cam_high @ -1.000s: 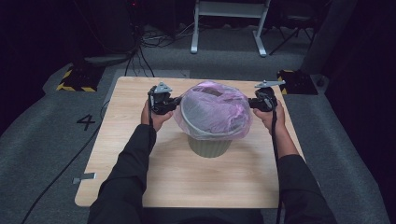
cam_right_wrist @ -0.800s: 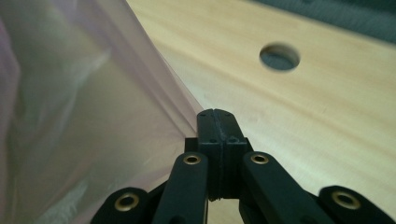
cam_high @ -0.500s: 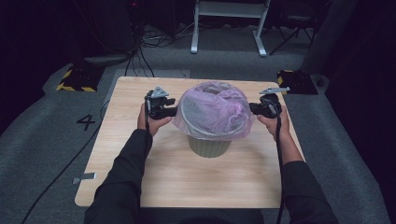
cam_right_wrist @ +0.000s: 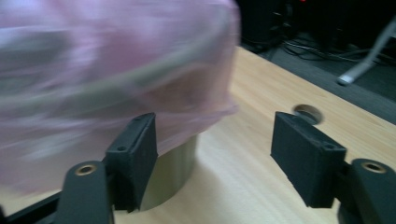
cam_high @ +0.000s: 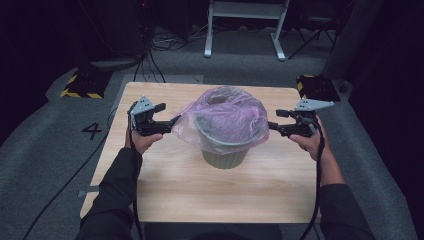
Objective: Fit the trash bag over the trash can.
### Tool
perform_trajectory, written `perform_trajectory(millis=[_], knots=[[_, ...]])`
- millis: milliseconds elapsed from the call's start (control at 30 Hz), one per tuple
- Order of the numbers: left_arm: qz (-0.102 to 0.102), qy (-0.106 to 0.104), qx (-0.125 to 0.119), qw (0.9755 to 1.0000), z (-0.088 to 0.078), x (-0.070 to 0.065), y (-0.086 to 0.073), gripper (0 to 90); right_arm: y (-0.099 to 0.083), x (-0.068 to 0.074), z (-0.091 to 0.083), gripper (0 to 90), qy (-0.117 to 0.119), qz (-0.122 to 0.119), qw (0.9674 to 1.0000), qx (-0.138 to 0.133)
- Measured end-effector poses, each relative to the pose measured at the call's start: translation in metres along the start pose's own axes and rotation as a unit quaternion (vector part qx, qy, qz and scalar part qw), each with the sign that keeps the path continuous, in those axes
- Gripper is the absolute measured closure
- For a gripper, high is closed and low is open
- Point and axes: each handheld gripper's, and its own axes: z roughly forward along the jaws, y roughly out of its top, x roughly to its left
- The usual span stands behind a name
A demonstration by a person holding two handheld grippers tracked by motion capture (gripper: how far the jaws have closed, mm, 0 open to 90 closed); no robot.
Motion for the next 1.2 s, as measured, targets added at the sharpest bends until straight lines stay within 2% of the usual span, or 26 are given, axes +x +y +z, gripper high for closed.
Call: perform_trajectory(millis=[33,133,167,200,233,267,367,400,433,467,500,533,600,633,700,733,767,800,833,867,933,1000,1033,1133,1200], knots=[[0.019,-0.002,0.011,0.9998,-0.003,-0.007,0.001,18.4,-0.002,0.010,-0.006,26.7,0.023,-0.022,0.9995,0.003],[0.047,-0.013,0.020,0.9986,-0.007,-0.019,0.000,18.3,-0.006,0.022,-0.011,23.5,0.042,-0.049,0.9979,0.010],[0.047,-0.013,0.020,0.9986,-0.007,-0.019,0.000,18.1,-0.006,0.022,-0.011,23.5,0.042,-0.049,0.9979,0.010],[0.065,-0.022,0.027,0.9973,-0.009,-0.029,-0.002,18.2,-0.009,0.032,-0.015,21.4,0.050,-0.070,0.9962,0.011],[0.065,-0.022,0.027,0.9973,-0.009,-0.029,-0.002,18.2,-0.010,0.035,-0.015,21.1,0.052,-0.074,0.9958,0.012],[0.073,-0.034,0.034,0.9961,-0.010,-0.036,-0.004,17.2,-0.011,0.039,-0.016,20.8,0.051,-0.082,0.9952,0.014],[0.079,-0.039,0.036,0.9954,-0.010,-0.043,-0.006,16.7,-0.011,0.046,-0.017,21.2,0.040,-0.096,0.9945,0.013],[0.087,-0.048,0.040,0.9942,-0.010,-0.048,-0.008,16.7,-0.010,0.048,-0.016,20.6,0.034,-0.099,0.9944,0.014],[0.093,-0.049,0.044,0.9935,-0.010,-0.052,-0.009,16.2,-0.009,0.054,-0.015,19.8,0.026,-0.115,0.9929,0.019],[0.097,-0.052,0.051,0.9927,-0.010,-0.055,-0.010,16.2,-0.008,0.059,-0.014,20.5,0.003,-0.125,0.9919,0.023],[0.102,-0.055,0.052,0.9920,-0.010,-0.057,-0.012,16.0,-0.007,0.061,-0.014,27.6,-0.005,-0.131,0.9911,0.021],[0.104,-0.057,0.053,0.9915,-0.010,-0.059,-0.013,16.1,-0.007,0.062,-0.014,44.8,-0.006,-0.135,0.9906,0.020],[0.114,-0.051,0.064,0.9901,-0.008,-0.063,-0.016,16.6,-0.006,0.064,-0.013,63.7,-0.014,-0.138,0.9900,0.023],[0.113,-0.050,0.067,0.9900,-0.007,-0.065,-0.018,19.4,-0.007,0.064,-0.012,74.4,-0.006,-0.144,0.9893,0.023],[0.118,-0.060,0.079,0.9881,-0.002,-0.066,-0.021,32.8,-0.010,0.066,-0.009,84.9,-0.017,-0.150,0.9881,0.030],[0.121,-0.051,0.085,0.9877,0.000,-0.067,-0.022,37.0,-0.011,0.066,-0.008,89.1,-0.019,-0.153,0.9876,0.029],[0.134,-0.039,0.094,0.9857,0.003,-0.067,-0.023,44.0,-0.012,0.066,-0.008,90.0,-0.020,-0.147,0.9884,0.029],[0.142,-0.039,0.099,0.9841,0.004,-0.067,-0.023,59.4,-0.014,0.065,-0.007,90.0,-0.019,-0.139,0.9896,0.031],[0.147,-0.027,0.102,0.9835,0.007,-0.067,-0.025,63.6,-0.015,0.065,-0.006,90.0,-0.018,-0.138,0.9897,0.033],[0.146,-0.026,0.106,0.9832,0.009,-0.066,-0.027,69.9,-0.017,0.064,-0.005,90.0,-0.019,-0.138,0.9897,0.035],[0.146,-0.039,0.112,0.9821,0.013,-0.064,-0.031,82.8,-0.021,0.063,-0.002,90.0,-0.016,-0.131,0.9904,0.041],[0.144,-0.049,0.118,0.9813,0.018,-0.064,-0.035,88.7,-0.026,0.062,0.002,90.0,-0.007,-0.129,0.9905,0.049],[0.148,-0.052,0.124,0.9798,0.021,-0.065,-0.037,89.2,-0.028,0.062,0.005,90.0,-0.002,-0.126,0.9906,0.053],[0.150,-0.050,0.136,0.9780,0.029,-0.067,-0.043,89.6,-0.035,0.063,0.012,90.0,0.002,-0.136,0.9879,0.075],[0.155,-0.042,0.143,0.9766,0.035,-0.068,-0.049,89.5,-0.040,0.061,0.018,90.0,0.005,-0.133,0.9872,0.089]])
